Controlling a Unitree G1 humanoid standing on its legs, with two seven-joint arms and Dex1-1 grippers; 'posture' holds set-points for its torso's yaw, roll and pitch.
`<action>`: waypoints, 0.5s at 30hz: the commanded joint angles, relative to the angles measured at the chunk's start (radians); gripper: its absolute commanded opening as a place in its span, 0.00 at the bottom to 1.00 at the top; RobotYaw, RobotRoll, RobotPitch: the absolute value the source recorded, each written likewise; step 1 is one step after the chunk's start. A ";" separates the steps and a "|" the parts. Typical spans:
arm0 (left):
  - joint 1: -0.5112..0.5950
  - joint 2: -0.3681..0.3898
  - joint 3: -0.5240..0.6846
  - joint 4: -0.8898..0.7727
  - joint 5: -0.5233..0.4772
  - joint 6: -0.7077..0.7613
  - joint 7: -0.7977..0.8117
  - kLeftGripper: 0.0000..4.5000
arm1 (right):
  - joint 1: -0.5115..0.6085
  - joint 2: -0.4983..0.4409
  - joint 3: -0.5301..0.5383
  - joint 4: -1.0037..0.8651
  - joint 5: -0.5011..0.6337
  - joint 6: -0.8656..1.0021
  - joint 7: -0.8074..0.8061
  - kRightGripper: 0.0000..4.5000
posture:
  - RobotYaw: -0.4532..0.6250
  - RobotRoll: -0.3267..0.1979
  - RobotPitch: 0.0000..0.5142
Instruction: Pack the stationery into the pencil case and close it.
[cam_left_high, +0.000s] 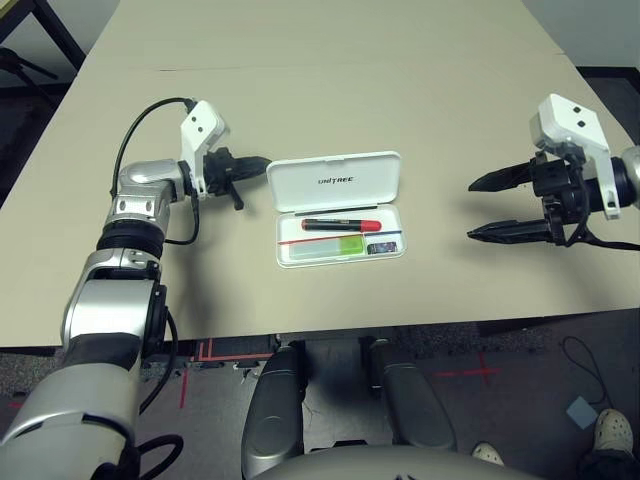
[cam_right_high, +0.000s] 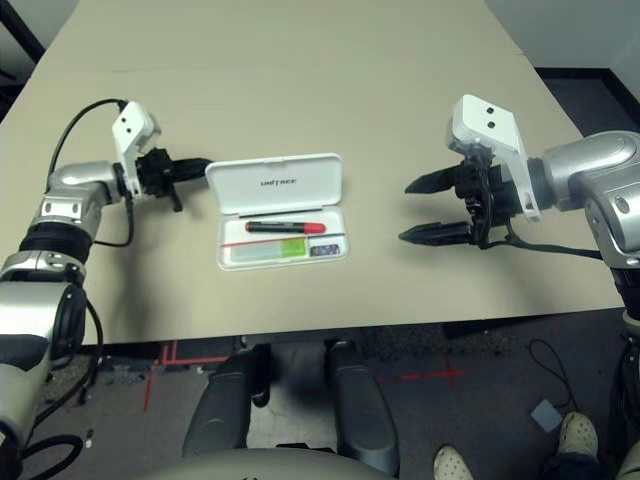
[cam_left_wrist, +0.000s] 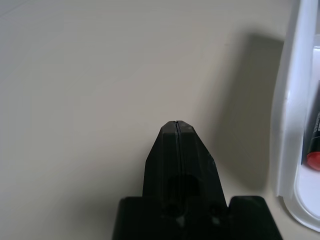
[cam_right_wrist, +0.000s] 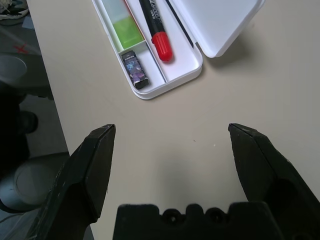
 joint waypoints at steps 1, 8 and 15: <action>-0.013 -0.016 -0.005 0.016 0.018 -0.014 -0.023 0.01 | 0.013 -0.013 -0.026 -0.025 0.014 0.000 -0.003 1.00 | 0.41 0.62 0.44; -0.012 -0.038 -0.007 0.000 0.022 -0.018 -0.040 0.01 | 0.019 -0.008 -0.022 -0.026 0.015 -0.005 -0.012 1.00 | 0.41 0.62 0.44; 0.006 -0.054 -0.012 -0.054 0.015 -0.009 -0.078 0.01 | 0.026 -0.003 -0.018 -0.031 0.015 -0.008 -0.019 1.00 | 0.41 0.62 0.45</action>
